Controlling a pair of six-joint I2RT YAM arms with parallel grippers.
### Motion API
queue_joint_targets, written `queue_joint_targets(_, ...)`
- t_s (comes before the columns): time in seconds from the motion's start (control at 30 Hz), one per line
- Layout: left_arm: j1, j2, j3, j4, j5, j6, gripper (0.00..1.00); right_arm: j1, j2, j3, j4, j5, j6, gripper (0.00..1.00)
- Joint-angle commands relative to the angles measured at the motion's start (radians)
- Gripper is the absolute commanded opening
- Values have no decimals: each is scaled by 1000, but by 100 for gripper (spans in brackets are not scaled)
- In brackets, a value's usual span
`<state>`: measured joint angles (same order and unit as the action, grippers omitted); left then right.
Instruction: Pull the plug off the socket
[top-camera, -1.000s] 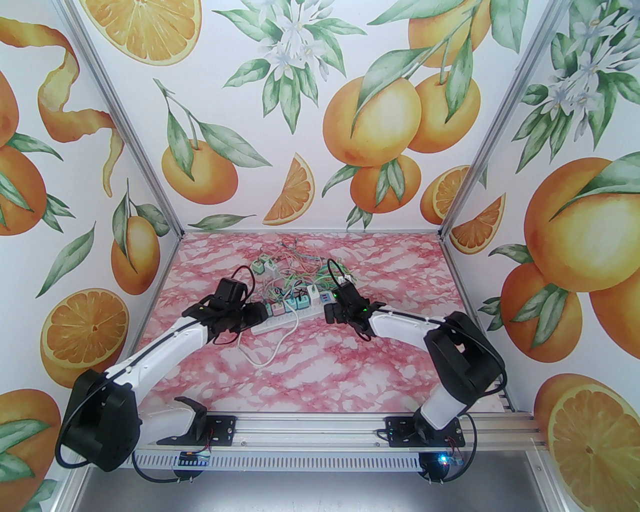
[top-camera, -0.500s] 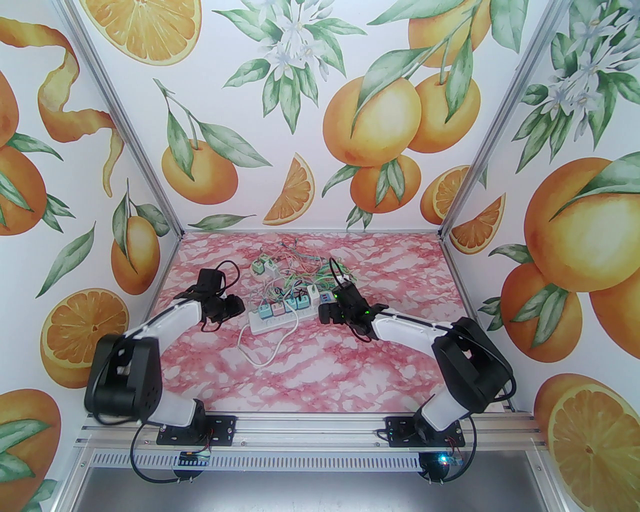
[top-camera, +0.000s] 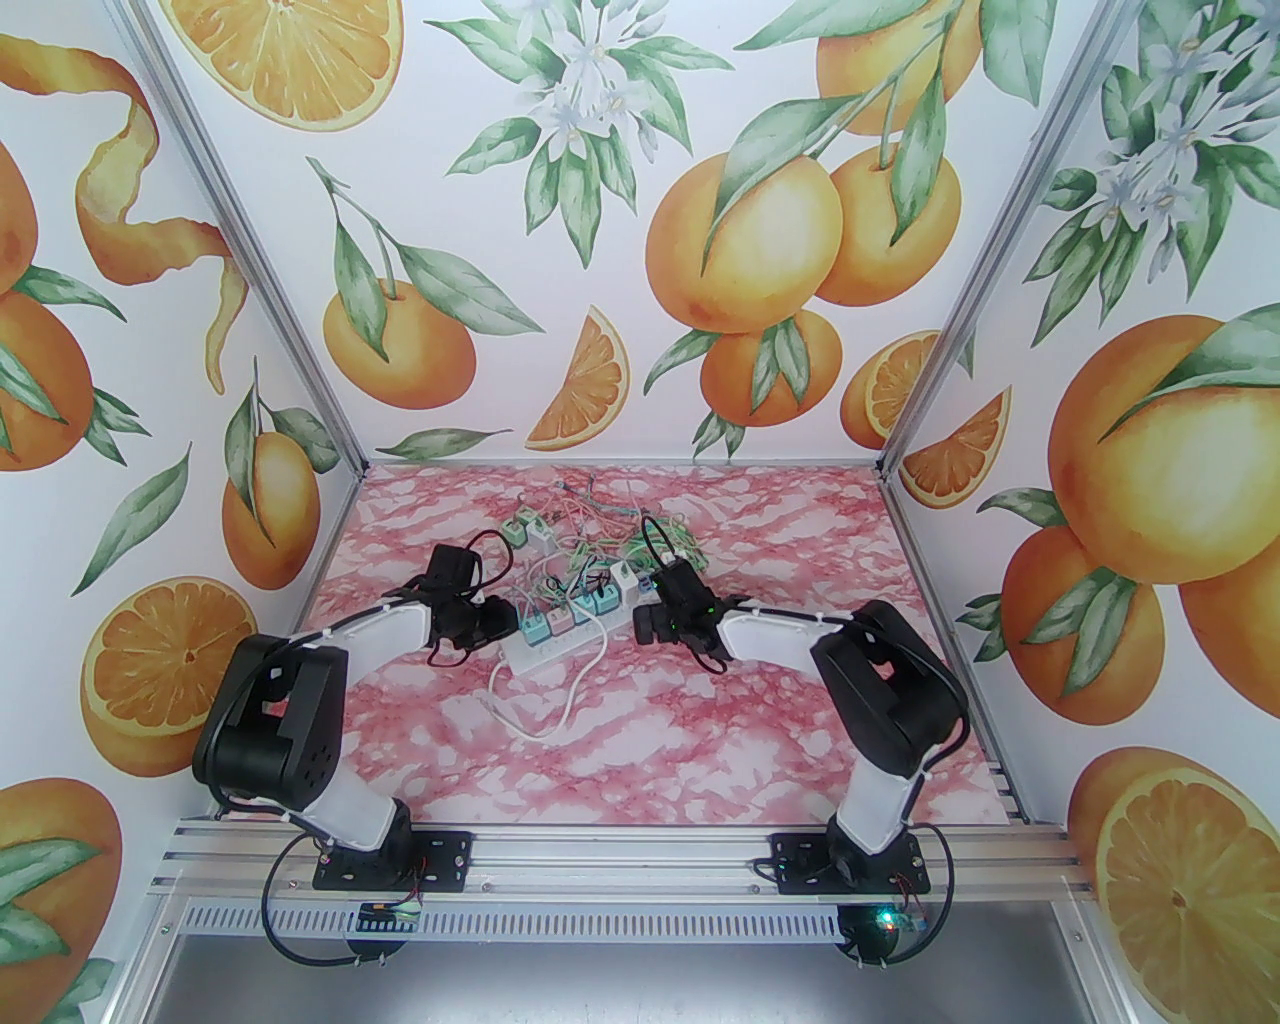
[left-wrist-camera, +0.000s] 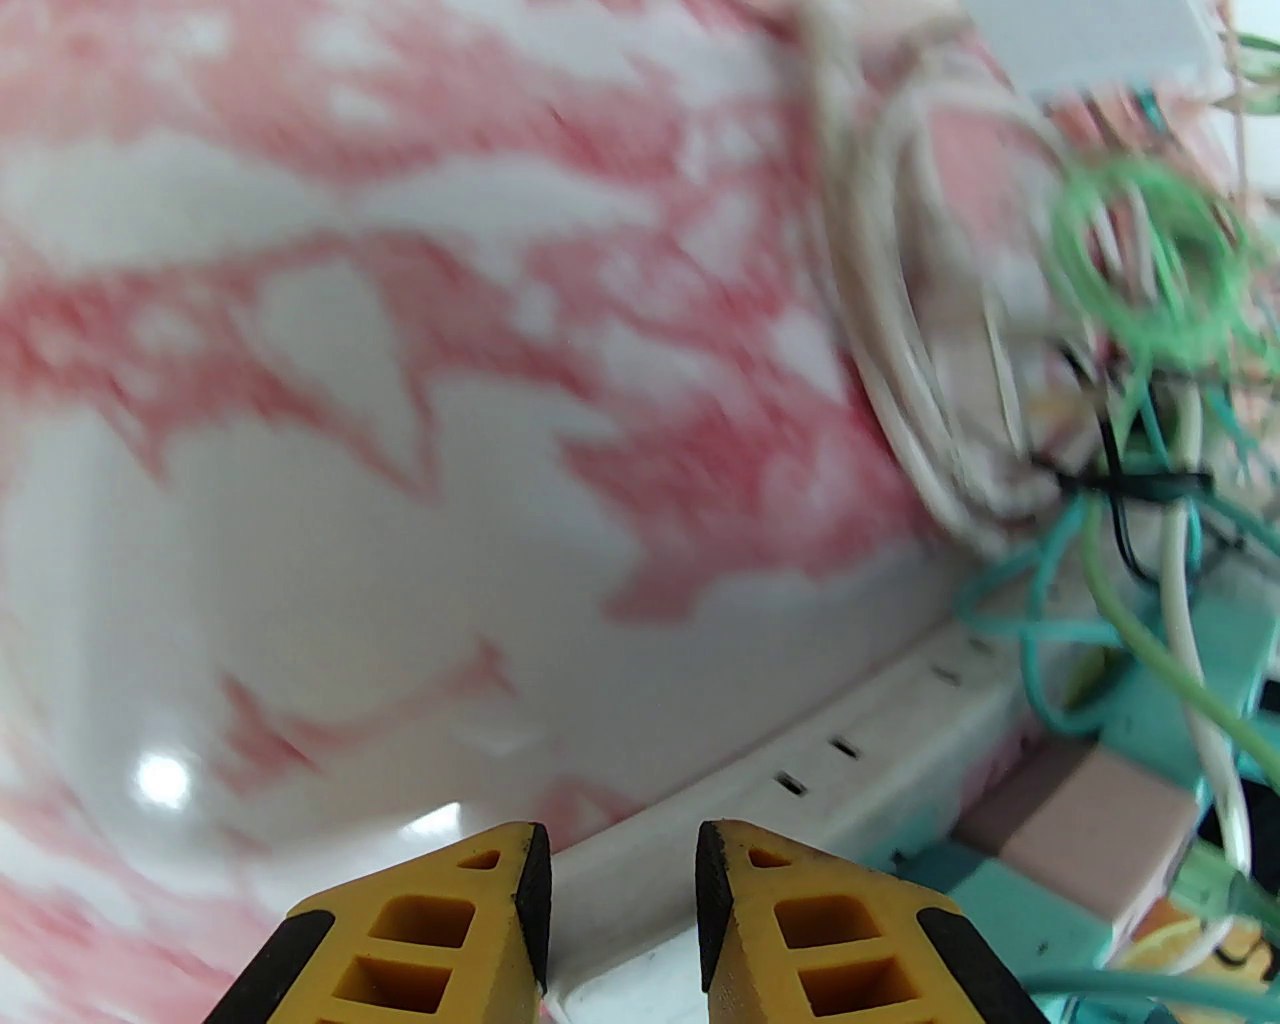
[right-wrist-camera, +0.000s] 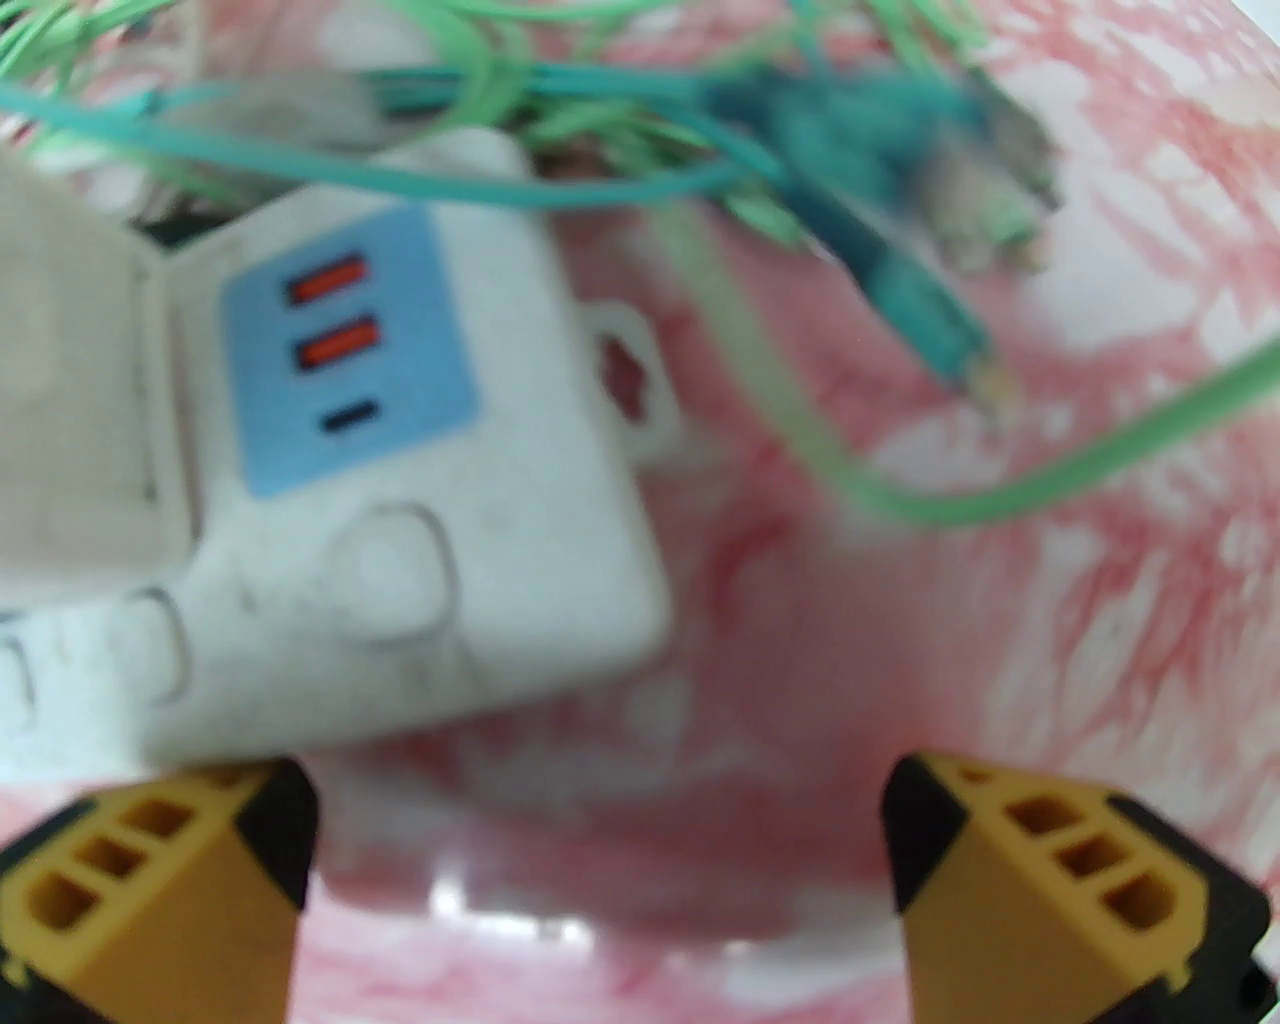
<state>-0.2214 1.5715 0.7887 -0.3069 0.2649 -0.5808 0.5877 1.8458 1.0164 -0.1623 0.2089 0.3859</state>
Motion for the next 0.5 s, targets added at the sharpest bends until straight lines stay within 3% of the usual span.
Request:
queue_joint_targets(0.0,-63,-65,-35,47,33,-88,31,-37,46,85,21,31,-21,100)
queue_joint_targets(0.23,-155,-129,-65,76,-15,-200,32,-97,119,195,-17,11,-38,100)
queue_joint_targets(0.47,-147,-323,-45,-132,-186,-112,32,-115,18,150,-37,-8,-25,100)
